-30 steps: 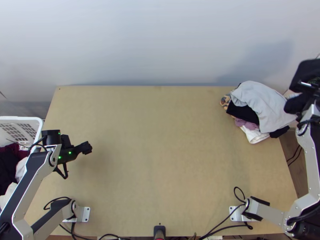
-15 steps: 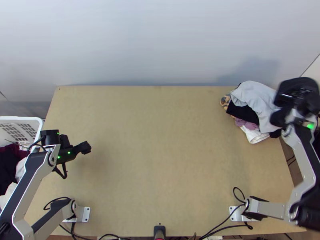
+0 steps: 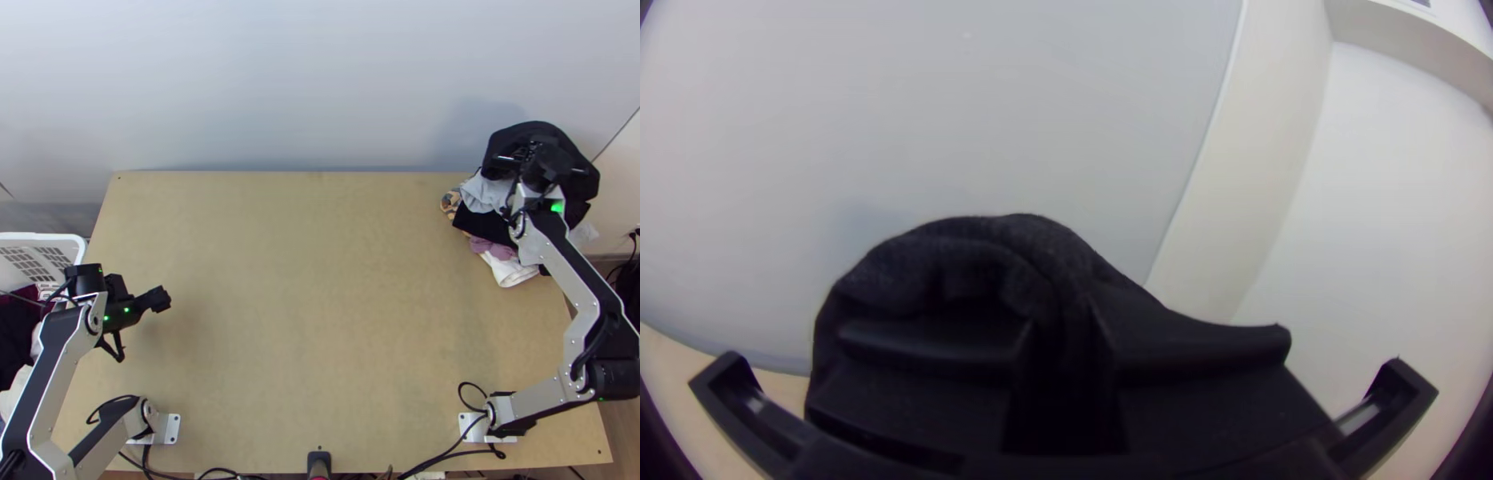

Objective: Fold the t-shirt

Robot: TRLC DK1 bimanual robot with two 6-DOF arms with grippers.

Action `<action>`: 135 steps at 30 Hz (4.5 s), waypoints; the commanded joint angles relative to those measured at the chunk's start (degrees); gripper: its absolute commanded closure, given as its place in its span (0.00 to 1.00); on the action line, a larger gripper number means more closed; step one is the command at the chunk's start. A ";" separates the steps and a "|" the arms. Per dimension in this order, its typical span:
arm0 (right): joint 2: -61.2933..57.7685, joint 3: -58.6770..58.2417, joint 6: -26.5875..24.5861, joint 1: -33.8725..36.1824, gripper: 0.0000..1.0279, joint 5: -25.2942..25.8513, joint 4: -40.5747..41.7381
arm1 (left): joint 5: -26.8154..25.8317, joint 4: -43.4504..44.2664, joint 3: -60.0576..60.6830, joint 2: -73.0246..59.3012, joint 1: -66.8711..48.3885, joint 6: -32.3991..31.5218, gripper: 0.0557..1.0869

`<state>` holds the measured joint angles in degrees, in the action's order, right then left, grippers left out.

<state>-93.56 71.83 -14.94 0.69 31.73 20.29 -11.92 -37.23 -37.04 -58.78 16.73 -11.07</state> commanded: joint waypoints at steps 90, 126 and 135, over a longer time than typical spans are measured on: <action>27.29 -10.13 18.10 3.00 0.04 -15.38 -25.48 | 11.40 -1.09 -7.35 13.52 -11.63 -2.99 0.05; 93.73 -71.66 10.19 -15.72 0.04 -16.17 -17.75 | 22.12 27.48 29.21 53.60 -13.22 4.39 0.05; 93.65 -71.66 8.44 -14.58 0.04 -16.17 -17.75 | 22.03 27.39 33.70 58.87 -17.79 3.42 0.05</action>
<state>-3.49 1.06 -5.69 -14.17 15.59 3.70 10.13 -10.55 -5.85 -3.29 1.67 -6.85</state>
